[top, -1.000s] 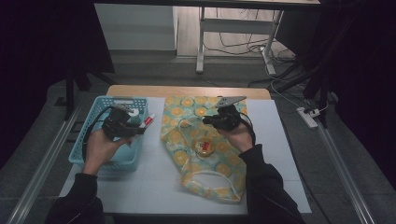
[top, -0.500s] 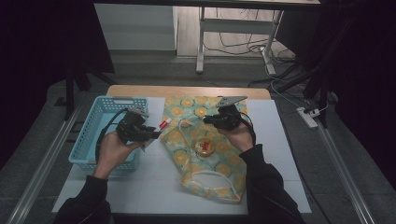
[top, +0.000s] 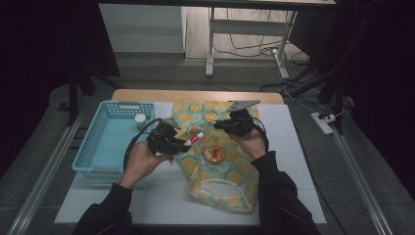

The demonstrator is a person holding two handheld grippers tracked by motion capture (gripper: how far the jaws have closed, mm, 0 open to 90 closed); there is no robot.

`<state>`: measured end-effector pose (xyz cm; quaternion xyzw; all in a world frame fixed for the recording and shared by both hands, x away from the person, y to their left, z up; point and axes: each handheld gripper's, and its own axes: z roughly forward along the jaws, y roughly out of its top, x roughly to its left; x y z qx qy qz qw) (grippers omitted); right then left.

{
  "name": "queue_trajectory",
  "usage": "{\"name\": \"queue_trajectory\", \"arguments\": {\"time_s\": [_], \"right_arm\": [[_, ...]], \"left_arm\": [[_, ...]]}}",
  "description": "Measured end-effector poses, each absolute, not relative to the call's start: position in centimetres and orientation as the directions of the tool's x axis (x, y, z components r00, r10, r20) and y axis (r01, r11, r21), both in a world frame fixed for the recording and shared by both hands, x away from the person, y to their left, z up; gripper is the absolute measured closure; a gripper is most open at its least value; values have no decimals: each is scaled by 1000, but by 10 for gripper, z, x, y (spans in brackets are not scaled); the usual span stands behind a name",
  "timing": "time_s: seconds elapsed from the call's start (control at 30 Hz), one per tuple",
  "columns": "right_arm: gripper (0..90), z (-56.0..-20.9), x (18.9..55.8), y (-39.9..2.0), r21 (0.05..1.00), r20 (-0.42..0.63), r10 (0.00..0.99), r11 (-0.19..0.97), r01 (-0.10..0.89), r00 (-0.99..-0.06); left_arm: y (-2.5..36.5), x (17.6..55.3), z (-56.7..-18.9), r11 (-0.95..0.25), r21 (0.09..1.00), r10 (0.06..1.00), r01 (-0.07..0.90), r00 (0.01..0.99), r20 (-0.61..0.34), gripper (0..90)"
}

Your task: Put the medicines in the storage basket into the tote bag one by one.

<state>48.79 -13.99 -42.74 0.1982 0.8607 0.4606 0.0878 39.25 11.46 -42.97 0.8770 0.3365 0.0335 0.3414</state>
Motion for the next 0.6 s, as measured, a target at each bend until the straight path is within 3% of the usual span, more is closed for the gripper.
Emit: {"name": "queue_trajectory", "arguments": {"time_s": [0.6], "right_arm": [[900, -424, 487, -141, 835, 26, 429, 487, 255, -903]], "left_arm": [[49, 418, -450, -598, 594, 547, 538, 816, -188, 723]]}}
